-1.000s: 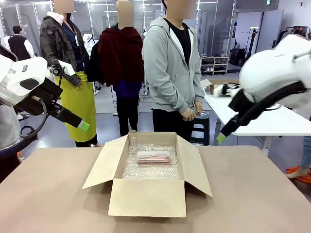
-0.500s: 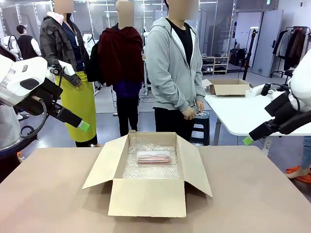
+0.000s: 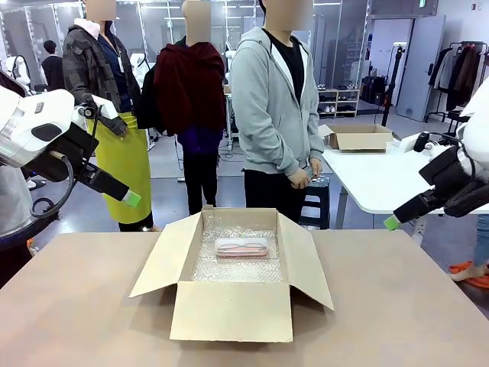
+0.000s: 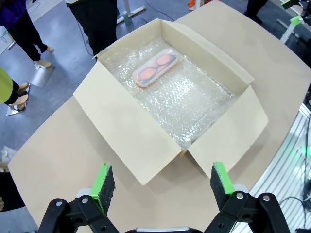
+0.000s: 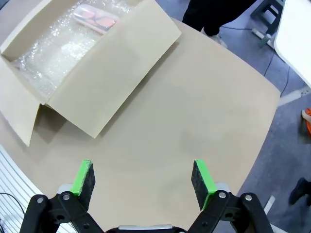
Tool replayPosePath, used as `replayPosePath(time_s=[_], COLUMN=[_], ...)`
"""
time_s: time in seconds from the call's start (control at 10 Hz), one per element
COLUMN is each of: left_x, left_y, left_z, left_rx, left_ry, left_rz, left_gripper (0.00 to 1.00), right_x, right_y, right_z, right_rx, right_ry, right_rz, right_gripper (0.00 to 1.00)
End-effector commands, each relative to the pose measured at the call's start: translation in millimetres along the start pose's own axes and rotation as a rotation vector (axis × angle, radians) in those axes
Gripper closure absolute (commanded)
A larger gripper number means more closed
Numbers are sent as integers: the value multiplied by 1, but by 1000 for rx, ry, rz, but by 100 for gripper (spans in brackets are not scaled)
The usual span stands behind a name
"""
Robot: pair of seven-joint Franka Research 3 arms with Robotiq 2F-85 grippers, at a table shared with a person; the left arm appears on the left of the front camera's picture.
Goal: Pack the glasses set securely to prepare it for shipping.
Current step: Put the Glasses case from the right side of the table into the Package Box.
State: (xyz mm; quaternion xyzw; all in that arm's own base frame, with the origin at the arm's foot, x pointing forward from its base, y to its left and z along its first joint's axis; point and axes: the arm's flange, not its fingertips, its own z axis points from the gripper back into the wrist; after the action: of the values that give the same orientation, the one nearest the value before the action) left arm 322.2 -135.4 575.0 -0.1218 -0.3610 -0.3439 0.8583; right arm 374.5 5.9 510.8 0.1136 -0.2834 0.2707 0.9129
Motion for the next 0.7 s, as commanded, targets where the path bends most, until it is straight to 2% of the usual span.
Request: replayPosePath(time_s=[0.0, 0.6], left_x=[0, 0], left_y=[2, 2], left_z=[2, 2], left_rx=[-1, -1], left_ry=[-7, -7], left_rz=[-6, -6], left_gripper=[0, 0], right_x=[1, 1], right_y=[0, 0], right_z=[0, 0], right_rx=[1, 1], right_ry=[9, 9], right_rz=[-13, -13], right_gripper=[0, 0])
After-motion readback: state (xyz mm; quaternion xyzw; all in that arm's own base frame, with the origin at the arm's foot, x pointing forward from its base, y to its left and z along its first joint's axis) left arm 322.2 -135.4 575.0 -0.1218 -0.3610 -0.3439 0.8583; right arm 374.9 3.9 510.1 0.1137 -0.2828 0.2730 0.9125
